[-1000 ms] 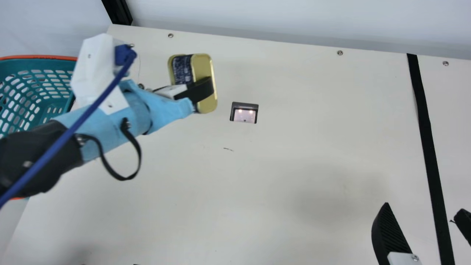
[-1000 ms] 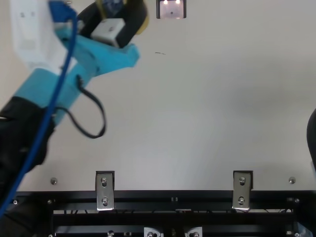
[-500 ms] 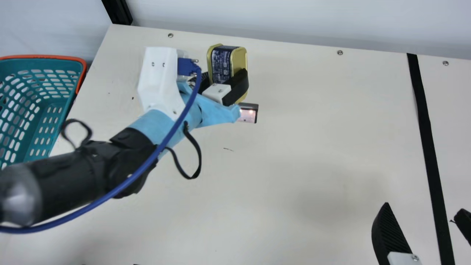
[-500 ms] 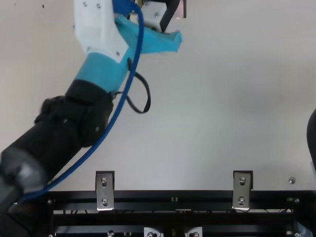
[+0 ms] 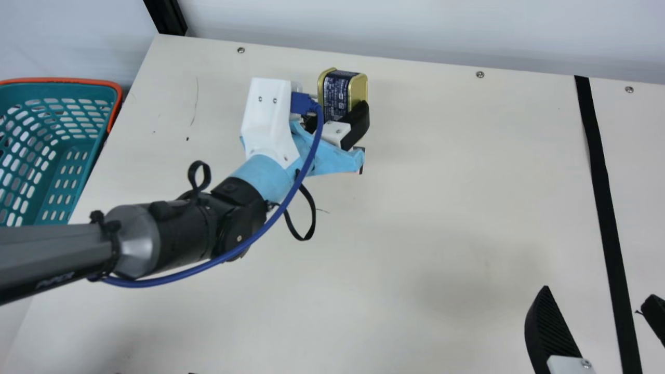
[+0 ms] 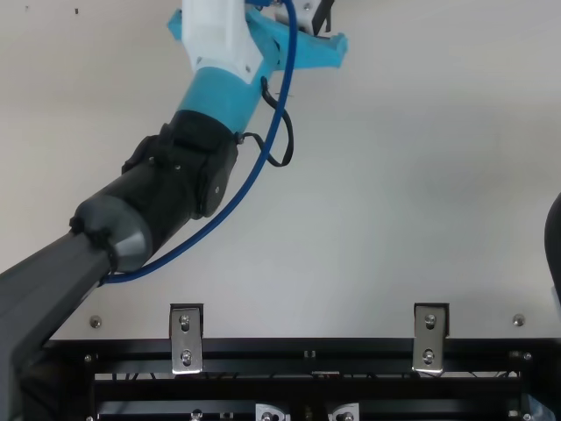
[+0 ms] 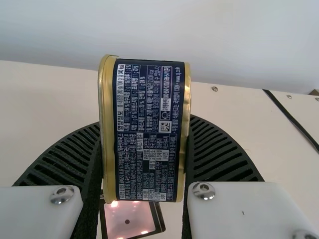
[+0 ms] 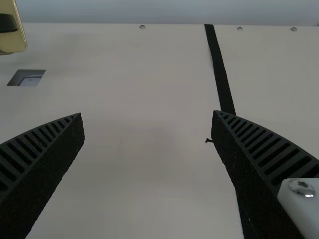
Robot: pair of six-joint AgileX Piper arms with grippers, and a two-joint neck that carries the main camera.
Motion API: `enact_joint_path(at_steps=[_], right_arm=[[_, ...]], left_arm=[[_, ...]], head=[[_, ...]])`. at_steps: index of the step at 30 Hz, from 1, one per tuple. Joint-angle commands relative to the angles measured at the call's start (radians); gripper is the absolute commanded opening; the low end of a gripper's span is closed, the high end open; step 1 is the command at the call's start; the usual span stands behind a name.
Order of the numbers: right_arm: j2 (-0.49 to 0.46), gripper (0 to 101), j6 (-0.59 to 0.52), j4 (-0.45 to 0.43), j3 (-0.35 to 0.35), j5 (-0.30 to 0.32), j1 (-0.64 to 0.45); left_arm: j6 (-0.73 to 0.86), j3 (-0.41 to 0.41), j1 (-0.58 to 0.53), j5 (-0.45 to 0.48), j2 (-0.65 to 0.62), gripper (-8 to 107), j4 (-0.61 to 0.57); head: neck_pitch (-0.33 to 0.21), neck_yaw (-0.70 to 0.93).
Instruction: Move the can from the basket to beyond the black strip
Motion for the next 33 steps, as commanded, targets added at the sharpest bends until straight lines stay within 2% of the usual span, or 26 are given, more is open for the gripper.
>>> enact_joint_path(at_steps=[1,15,20,33], right_arm=[[0.000,101,0.000,0.000,0.000,0.000,0.000],[0.000,101,0.000,0.000,0.000,0.000,0.000],[0.000,101,0.000,0.000,0.000,0.000,0.000],[0.000,101,0.000,0.000,0.000,0.000,0.000]], left_arm=[[0.003,0.001,-0.002,-0.005,0.000,10,0.000],[0.015,0.039,-0.038,-0.069,-0.035,10,0.001],[0.046,0.068,-0.072,-0.009,-0.094,10,-0.016],[0.204,0.173,-0.150,0.189,-0.341,10,-0.113]], head=[[-0.021,-0.001],[-0.021,-0.001],[-0.021,-0.001],[-0.021,-0.001]])
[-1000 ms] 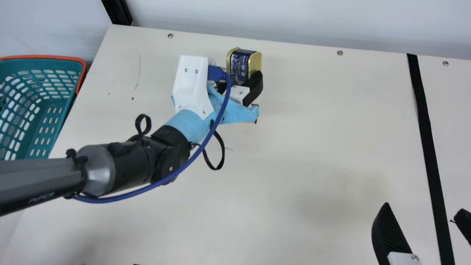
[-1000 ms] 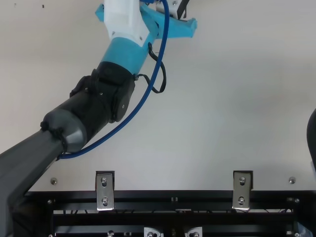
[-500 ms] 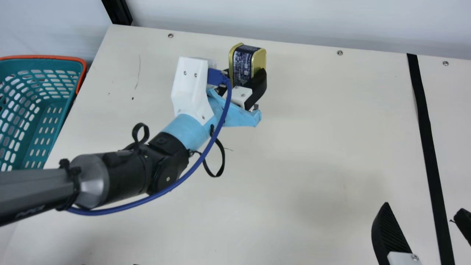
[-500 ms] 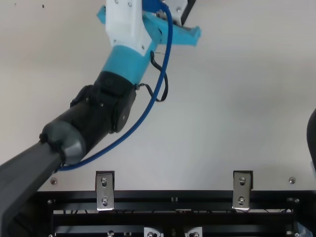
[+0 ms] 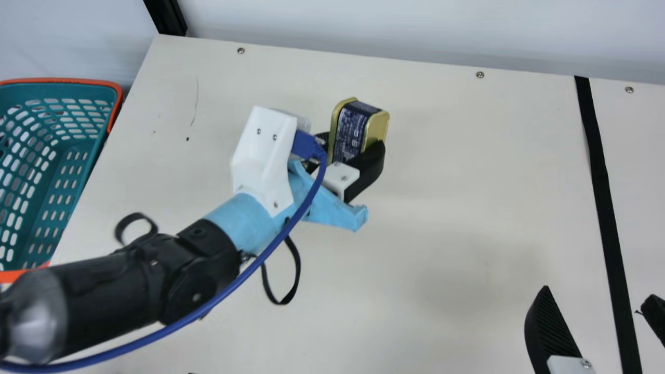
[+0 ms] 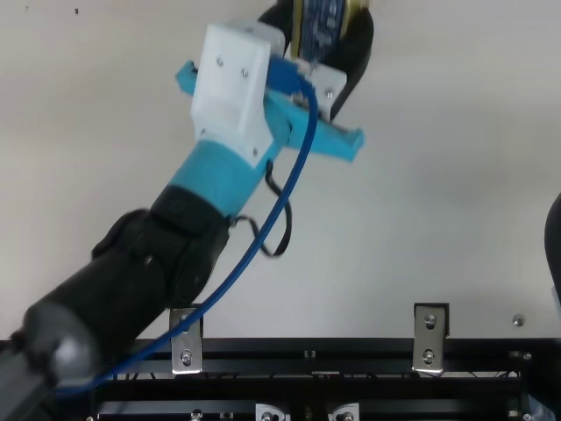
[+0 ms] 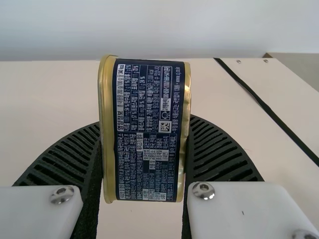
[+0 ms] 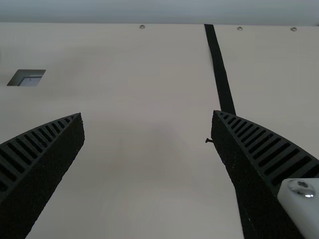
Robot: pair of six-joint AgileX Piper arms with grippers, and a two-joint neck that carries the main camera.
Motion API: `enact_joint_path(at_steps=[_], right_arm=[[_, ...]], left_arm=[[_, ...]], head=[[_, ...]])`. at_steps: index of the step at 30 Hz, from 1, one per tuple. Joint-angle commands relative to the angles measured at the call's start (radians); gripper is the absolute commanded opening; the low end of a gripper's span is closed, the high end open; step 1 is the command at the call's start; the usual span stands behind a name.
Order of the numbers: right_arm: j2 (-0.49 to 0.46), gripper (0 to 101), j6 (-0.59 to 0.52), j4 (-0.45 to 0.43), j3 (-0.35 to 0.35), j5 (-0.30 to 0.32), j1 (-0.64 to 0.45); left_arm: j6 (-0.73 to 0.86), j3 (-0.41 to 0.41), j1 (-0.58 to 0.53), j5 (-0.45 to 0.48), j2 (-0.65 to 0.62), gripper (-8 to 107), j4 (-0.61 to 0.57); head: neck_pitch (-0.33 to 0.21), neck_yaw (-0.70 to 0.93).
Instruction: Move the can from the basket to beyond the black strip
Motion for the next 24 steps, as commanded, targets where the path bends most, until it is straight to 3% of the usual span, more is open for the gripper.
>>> enact_joint_path(at_steps=[1,12,24], right_arm=[[0.000,101,0.000,0.000,0.000,0.000,0.000],[0.018,101,0.011,0.025,-0.017,-0.018,0.021],[0.254,101,-0.006,0.195,-0.123,-0.223,0.186]], left_arm=[[0.040,0.016,-0.009,0.034,-0.056,10,-0.024],[0.071,0.032,-0.017,0.059,-0.093,10,-0.046],[0.071,0.032,-0.017,0.059,-0.093,10,-0.046]], head=[[-0.021,-0.001],[-0.021,-0.001],[-0.021,-0.001]])
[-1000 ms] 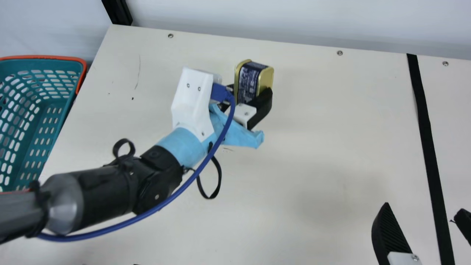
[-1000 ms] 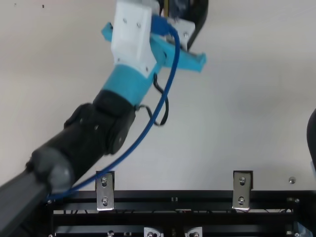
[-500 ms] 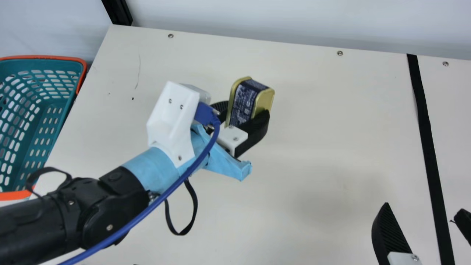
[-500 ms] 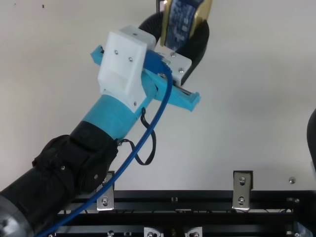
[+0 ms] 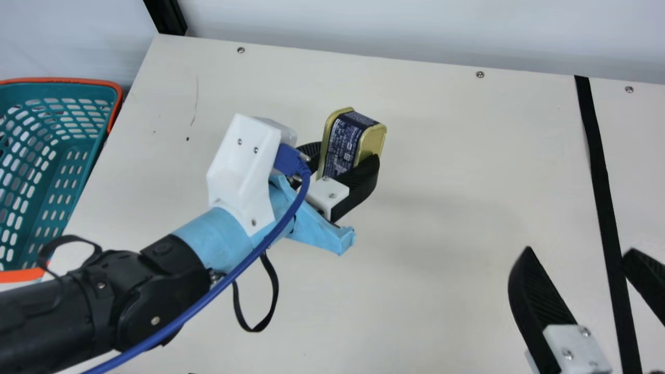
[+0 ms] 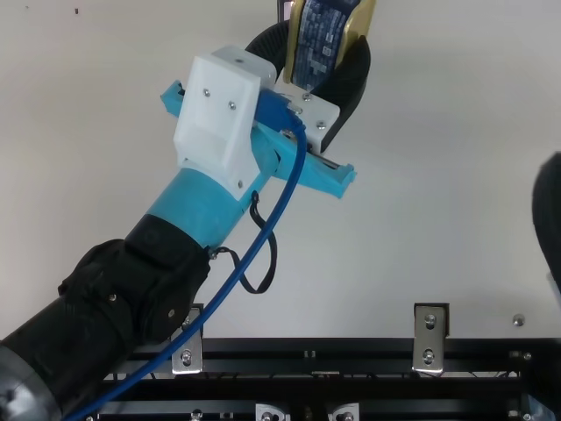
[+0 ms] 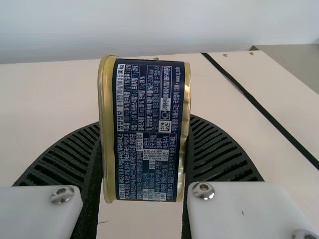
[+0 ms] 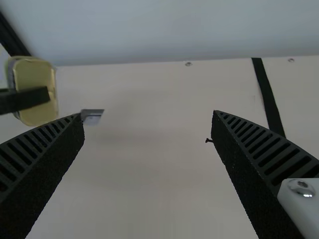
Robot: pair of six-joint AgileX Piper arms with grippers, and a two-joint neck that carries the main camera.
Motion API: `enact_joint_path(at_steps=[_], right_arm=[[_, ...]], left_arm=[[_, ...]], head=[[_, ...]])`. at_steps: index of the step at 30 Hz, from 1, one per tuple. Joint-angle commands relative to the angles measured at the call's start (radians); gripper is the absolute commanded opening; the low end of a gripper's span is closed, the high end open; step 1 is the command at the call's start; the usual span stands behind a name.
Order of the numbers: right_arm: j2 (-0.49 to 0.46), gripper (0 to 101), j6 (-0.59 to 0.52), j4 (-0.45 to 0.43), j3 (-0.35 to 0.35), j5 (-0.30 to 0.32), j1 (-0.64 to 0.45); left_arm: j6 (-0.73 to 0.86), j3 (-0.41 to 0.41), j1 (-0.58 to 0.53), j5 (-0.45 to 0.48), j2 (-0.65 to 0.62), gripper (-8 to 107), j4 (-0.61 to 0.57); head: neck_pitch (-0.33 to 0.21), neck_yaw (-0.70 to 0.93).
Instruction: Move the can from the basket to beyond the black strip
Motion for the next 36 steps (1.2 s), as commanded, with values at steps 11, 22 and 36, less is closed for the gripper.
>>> enact_joint_path(at_steps=[11,22,36], right_arm=[[0.369,101,-0.087,0.168,-0.120,-0.242,0.222],[0.635,101,-0.177,0.319,-0.273,-0.302,0.345],[0.823,101,-0.504,0.672,-0.450,-0.143,0.272]], left_arm=[[0.000,0.000,0.000,0.000,0.000,10,0.000],[0.000,0.000,0.000,0.000,0.000,10,0.000],[0.000,0.000,0.000,0.000,0.000,10,0.000]], head=[[-0.021,-0.001],[-0.021,-0.001],[-0.021,-0.001]])
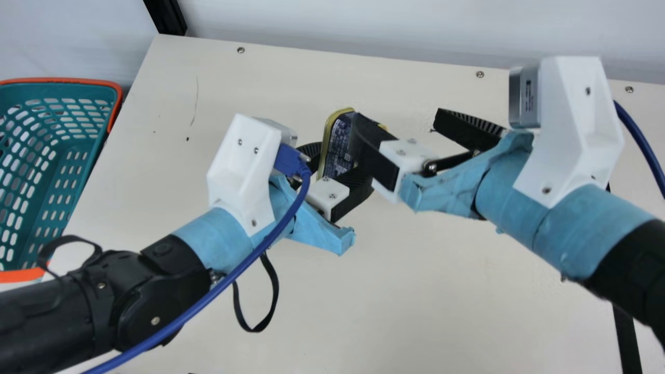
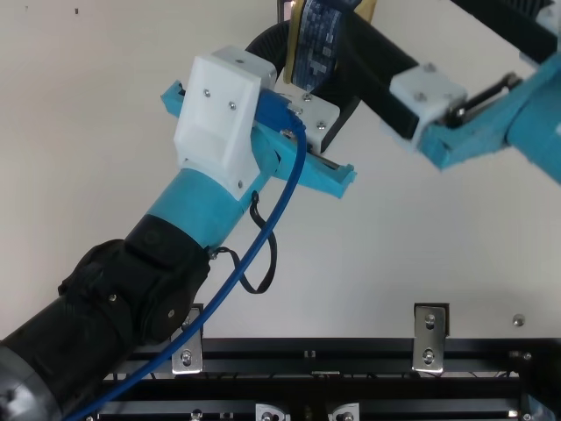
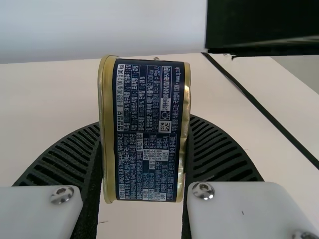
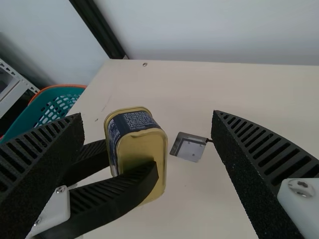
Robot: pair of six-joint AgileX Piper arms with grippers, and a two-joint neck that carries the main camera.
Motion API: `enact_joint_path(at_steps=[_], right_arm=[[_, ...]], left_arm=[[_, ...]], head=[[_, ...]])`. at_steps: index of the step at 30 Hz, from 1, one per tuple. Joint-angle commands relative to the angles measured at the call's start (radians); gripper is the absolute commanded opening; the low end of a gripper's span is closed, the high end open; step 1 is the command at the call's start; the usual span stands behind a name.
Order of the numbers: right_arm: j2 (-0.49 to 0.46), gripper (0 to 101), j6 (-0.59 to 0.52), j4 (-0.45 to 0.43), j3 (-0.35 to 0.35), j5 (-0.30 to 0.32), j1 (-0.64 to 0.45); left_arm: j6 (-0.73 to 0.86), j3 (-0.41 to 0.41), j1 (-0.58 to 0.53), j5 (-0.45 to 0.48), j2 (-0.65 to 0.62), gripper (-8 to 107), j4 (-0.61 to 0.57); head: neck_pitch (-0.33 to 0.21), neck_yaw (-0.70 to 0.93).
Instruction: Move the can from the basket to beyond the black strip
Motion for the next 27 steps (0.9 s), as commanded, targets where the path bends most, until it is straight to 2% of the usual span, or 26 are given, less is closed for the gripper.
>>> enact_joint_path(at_steps=[1,7,13,27], right_arm=[[0.031,101,-0.104,0.100,-0.020,0.044,-0.022],[0.105,101,-0.264,0.220,-0.053,0.120,-0.079],[0.164,101,-0.374,0.301,-0.065,0.163,-0.098],[0.242,101,-0.478,0.392,-0.088,0.189,-0.066]], left_arm=[[0.000,0.000,0.000,0.000,0.000,10,0.000],[0.000,0.000,0.000,0.000,0.000,10,0.000],[0.000,0.000,0.000,0.000,0.000,10,0.000],[0.000,0.000,0.000,0.000,0.000,10,0.000]], head=[[-0.021,-0.001],[-0.021,-0.001],[-0.021,-0.001],[-0.021,-0.001]])
